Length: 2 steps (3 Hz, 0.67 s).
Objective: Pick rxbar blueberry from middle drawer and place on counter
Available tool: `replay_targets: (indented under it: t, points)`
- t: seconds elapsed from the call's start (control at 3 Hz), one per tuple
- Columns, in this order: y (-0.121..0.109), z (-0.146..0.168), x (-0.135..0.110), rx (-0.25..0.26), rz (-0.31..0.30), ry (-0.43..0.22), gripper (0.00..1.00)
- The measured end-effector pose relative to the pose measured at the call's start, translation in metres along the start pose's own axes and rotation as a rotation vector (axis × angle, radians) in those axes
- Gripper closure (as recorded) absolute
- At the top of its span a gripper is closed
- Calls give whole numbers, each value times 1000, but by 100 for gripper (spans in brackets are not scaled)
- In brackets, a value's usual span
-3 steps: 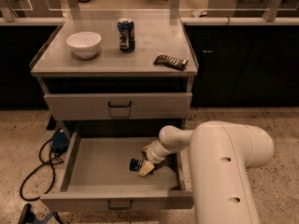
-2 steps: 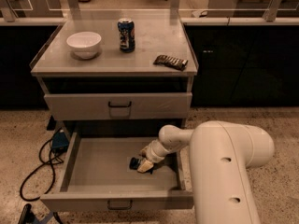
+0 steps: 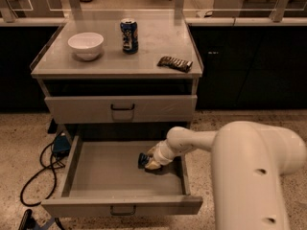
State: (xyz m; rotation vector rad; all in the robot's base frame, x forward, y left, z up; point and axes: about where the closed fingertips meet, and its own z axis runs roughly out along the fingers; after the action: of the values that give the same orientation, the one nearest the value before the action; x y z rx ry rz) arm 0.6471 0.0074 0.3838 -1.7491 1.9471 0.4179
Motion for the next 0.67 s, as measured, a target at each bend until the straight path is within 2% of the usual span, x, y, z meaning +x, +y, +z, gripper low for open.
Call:
replay_targets:
  t: [0.33, 0.67]
  points:
    - [-7, -67, -38, 174, -53, -24, 100]
    - [9, -134, -78, 309, -121, -61, 100]
